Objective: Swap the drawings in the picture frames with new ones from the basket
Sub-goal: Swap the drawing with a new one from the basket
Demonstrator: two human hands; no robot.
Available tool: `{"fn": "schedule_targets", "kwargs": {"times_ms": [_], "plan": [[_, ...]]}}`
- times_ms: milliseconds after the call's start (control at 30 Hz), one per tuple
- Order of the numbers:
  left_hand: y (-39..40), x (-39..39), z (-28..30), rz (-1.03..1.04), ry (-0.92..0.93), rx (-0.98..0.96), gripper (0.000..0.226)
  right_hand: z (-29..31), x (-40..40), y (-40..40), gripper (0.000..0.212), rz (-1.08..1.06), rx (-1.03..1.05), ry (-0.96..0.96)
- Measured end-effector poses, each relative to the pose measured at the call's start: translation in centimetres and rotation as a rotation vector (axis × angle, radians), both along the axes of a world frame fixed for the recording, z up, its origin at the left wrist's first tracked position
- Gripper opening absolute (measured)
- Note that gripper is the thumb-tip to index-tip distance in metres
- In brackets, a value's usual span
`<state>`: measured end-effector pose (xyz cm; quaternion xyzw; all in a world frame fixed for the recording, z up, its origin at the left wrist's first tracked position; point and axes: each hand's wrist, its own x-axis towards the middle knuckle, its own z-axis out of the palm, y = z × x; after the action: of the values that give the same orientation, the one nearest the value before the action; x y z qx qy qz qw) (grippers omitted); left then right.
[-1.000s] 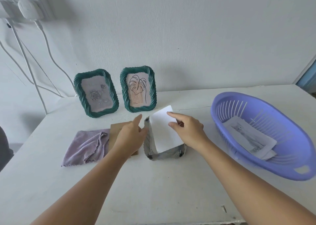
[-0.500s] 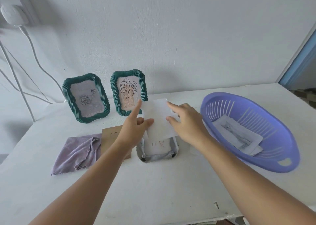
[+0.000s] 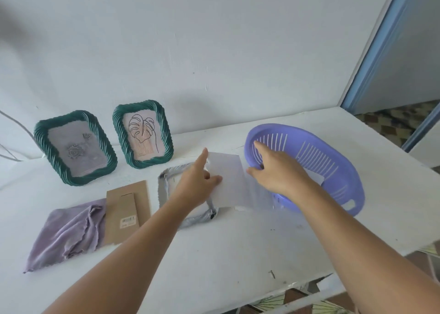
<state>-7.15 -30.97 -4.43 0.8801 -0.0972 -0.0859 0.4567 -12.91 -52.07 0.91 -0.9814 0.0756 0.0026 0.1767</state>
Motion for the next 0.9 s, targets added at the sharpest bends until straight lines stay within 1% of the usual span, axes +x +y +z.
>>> {"fn": "schedule_targets", "kwargs": {"times_ms": [200, 433, 567, 733, 833, 867, 900], "plan": [[-3.2, 0.4, 0.3, -0.021, 0.038, 0.095, 0.089, 0.9, 0.2, -0.9, 0.075, -0.043, 0.068, -0.126], [-6.0, 0.3, -0.2, -0.055, 0.089, 0.161, 0.091, 0.8, 0.0, -0.3, 0.080, -0.006, 0.146, -0.107], [-6.1, 0.2, -0.5, -0.052, 0.121, 0.153, 0.091, 0.0, -0.3, 0.2, 0.084, 0.015, 0.160, -0.092], [-6.2, -0.1, -0.3, -0.111, 0.047, 0.217, 0.091, -0.7, -0.3, 0.1, 0.086, 0.021, 0.179, -0.126], [-6.0, -0.2, 0.1, -0.143, -0.089, 0.343, 0.087, -1.0, -0.2, -0.4, 0.088, 0.016, 0.223, -0.108], [-5.8, -0.2, 0.4, -0.131, -0.141, 0.361, 0.083, -1.1, -0.1, -0.7, 0.089, 0.004, 0.241, -0.083], [-5.6, -0.1, 0.7, -0.107, -0.176, 0.338, 0.078, -1.1, 0.0, -1.2, 0.088, -0.013, 0.263, -0.055]]}}
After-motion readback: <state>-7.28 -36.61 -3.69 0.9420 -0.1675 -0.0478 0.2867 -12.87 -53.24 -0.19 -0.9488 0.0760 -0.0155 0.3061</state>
